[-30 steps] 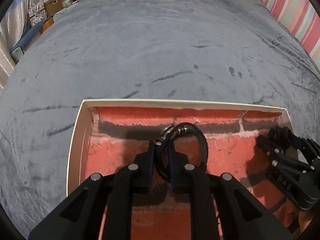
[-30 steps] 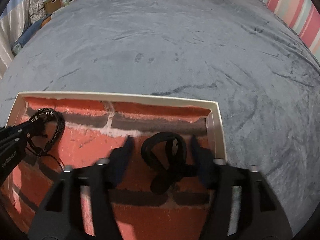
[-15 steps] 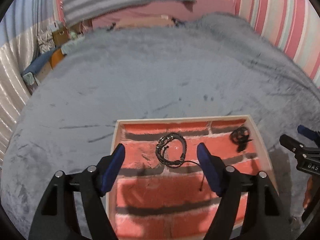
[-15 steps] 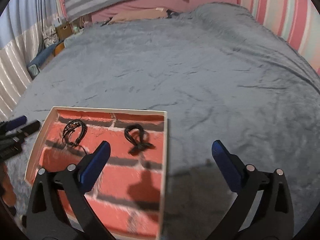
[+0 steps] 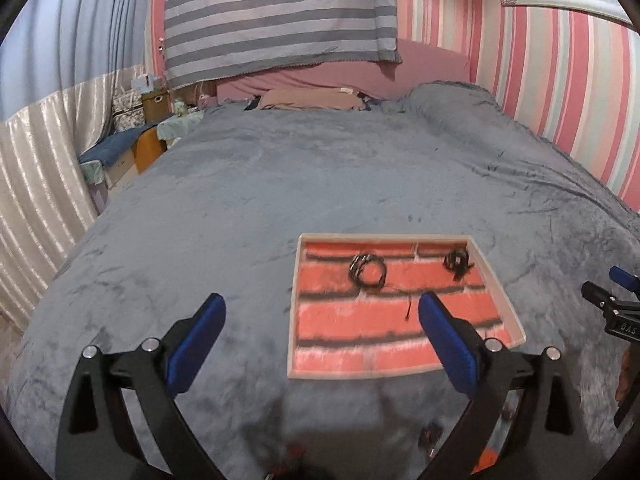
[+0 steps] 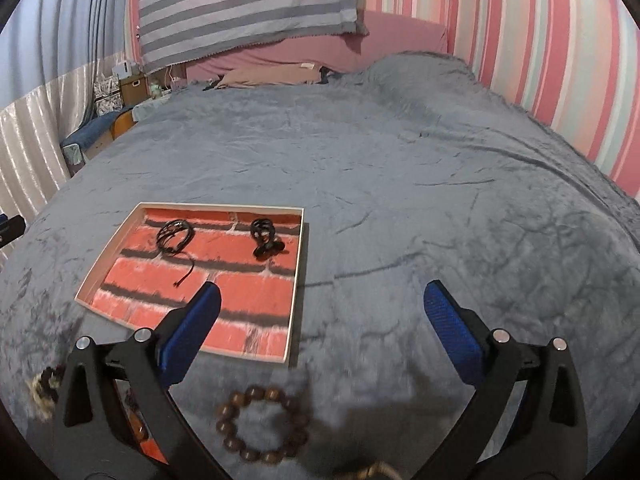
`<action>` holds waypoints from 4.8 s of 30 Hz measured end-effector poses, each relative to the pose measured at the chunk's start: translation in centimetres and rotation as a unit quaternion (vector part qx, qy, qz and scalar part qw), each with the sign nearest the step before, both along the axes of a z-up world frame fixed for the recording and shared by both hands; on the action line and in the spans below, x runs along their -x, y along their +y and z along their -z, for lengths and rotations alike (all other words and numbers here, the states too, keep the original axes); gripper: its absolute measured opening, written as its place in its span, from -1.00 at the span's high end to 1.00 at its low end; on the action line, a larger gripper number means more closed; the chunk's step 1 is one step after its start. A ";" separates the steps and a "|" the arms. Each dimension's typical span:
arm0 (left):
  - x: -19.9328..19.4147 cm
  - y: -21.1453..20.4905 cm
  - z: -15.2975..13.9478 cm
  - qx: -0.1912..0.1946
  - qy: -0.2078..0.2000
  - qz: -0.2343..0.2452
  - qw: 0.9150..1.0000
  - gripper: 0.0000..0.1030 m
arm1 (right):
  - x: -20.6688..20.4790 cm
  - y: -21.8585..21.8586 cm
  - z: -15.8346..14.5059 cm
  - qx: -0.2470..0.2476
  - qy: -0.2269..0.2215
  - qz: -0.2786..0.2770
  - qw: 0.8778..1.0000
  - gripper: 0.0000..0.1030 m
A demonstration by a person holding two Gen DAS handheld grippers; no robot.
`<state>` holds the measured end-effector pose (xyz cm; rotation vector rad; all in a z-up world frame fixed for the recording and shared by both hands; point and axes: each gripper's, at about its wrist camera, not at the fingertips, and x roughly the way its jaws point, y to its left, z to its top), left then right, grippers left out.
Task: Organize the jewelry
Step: 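Withdraw both tools from the tray back toward the remaining jewelry, then grasp the cream flower hair tie with the left tool while the right tool grasps the red string bracelet, then carry both held items into the tray and open both tools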
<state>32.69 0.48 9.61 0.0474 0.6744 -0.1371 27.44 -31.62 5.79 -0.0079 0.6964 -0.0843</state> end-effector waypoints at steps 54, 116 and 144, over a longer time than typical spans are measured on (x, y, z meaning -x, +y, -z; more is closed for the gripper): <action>13.6 10.7 14.3 0.016 0.095 -0.047 0.994 -0.86 | 17.8 11.9 15.6 -0.013 0.085 -0.083 0.993 -0.65; 7.4 6.9 6.5 0.001 0.016 -0.036 0.999 0.57 | 8.7 6.8 5.5 -0.050 -0.051 -0.100 0.992 0.89; -20.1 -6.2 13.1 -0.003 0.157 0.018 0.987 0.57 | -21.5 9.5 9.8 -0.029 0.059 -0.051 0.997 0.89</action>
